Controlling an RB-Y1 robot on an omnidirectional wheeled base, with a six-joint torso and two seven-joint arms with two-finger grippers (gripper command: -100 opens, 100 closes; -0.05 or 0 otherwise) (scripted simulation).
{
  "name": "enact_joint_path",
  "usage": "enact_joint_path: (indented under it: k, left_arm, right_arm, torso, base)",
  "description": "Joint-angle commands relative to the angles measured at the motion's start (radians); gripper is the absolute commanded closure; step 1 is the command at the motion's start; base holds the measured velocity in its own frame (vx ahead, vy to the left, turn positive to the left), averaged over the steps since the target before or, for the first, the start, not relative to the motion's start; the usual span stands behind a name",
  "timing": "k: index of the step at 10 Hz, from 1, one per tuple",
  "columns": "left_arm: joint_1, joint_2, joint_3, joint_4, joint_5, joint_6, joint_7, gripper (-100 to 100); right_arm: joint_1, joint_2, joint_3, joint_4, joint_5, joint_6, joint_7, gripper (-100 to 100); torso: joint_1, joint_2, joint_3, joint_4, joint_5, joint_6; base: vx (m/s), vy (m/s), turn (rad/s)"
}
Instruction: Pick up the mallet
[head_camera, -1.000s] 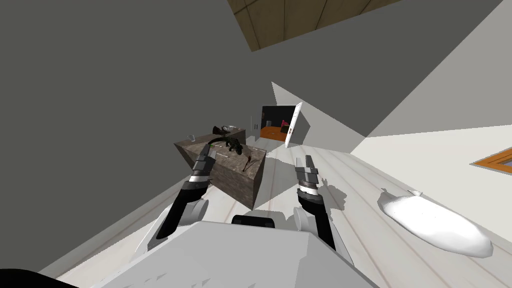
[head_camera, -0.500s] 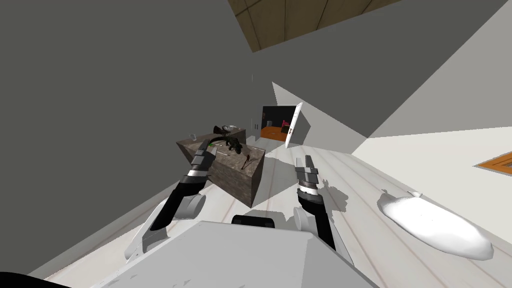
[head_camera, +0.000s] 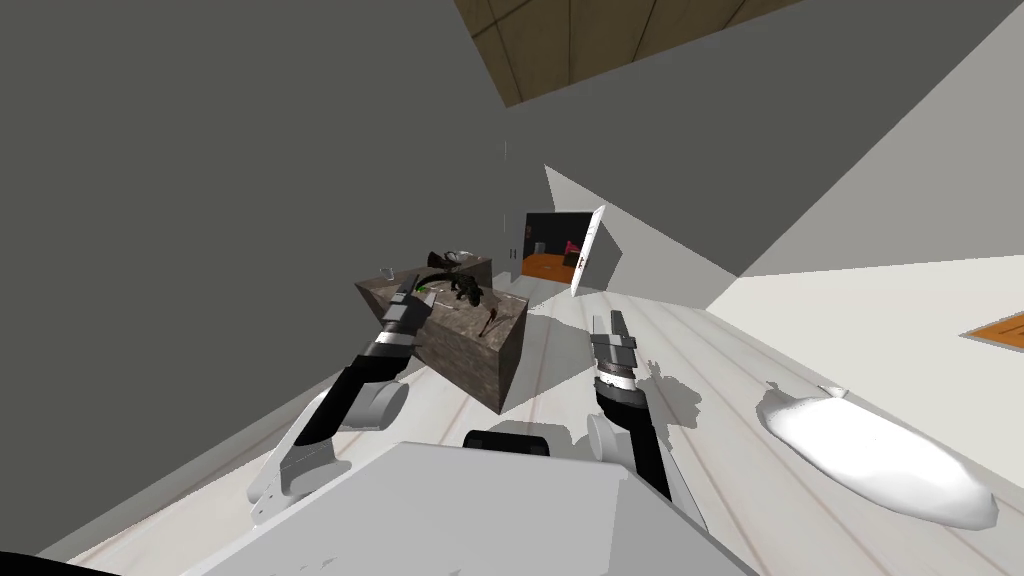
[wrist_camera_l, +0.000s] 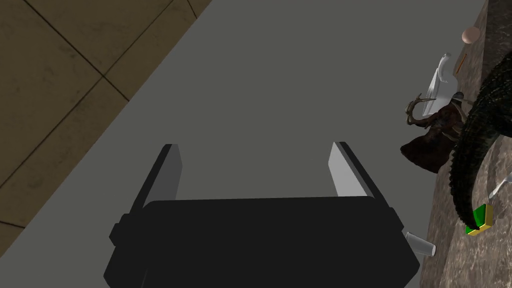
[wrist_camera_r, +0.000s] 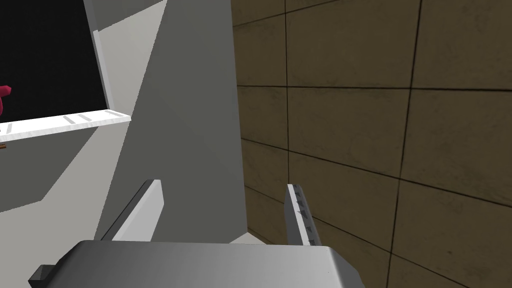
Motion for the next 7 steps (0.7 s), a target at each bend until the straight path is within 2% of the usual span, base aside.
enact_joint_path:
  k: [1, 2, 3, 4, 5, 6, 7]
  left_arm:
    - [-0.018, 0.012, 0.015, -0.003, 0.025, 0.050, 0.030, -100]
    - [-0.018, 0.012, 0.015, -0.003, 0.025, 0.062, 0.030, -100]
    - [-0.034, 0.020, 0.027, -0.004, 0.046, 0.102, 0.055, -100]
    - [-0.034, 0.020, 0.027, -0.004, 0.046, 0.111, 0.055, -100]
    - [-0.049, 0.027, 0.039, -0.003, 0.067, 0.151, 0.081, -100]
    - [-0.049, 0.027, 0.039, -0.003, 0.067, 0.163, 0.081, -100]
    - [-0.065, 0.034, 0.051, 0.000, 0.089, 0.202, 0.107, -100]
  right_arm:
    - [0.000, 0.000, 0.000, 0.000, 0.000, 0.000, 0.000, 0]
    - [0.000, 0.000, 0.000, 0.000, 0.000, 0.000, 0.000, 0]
    - [0.000, 0.000, 0.000, 0.000, 0.000, 0.000, 0.000, 0]
    - [0.000, 0.000, 0.000, 0.000, 0.000, 0.000, 0.000, 0]
    - [0.000, 0.000, 0.000, 0.000, 0.000, 0.000, 0.000, 0]
    - [0.000, 0.000, 0.000, 0.000, 0.000, 0.000, 0.000, 0]
    - [0.000, 0.000, 0.000, 0.000, 0.000, 0.000, 0.000, 0]
  torso:
    - [0.000, 0.000, 0.000, 0.000, 0.000, 0.000]
    - [0.000, -0.001, 0.000, 0.000, 0.000, 0.000]
    - [0.001, -0.001, 0.000, 0.000, 0.000, 0.000]
    - [0.001, -0.001, 0.000, 0.000, 0.000, 0.000]
    - [0.001, -0.001, -0.001, 0.000, 0.000, 0.000]
    - [0.000, -0.001, -0.001, 0.000, 0.000, 0.000]
    - [0.001, -0.001, -0.001, 0.000, 0.000, 0.000]
  base:
    - [0.003, -0.069, 0.024]
    - [0.001, -0.052, 0.017]
    - [-0.004, -0.052, 0.025]
    - [0.004, -0.049, 0.016]
    - [0.010, -0.065, 0.029]
    - [0.008, -0.055, 0.019]
    - [0.011, -0.056, 0.030]
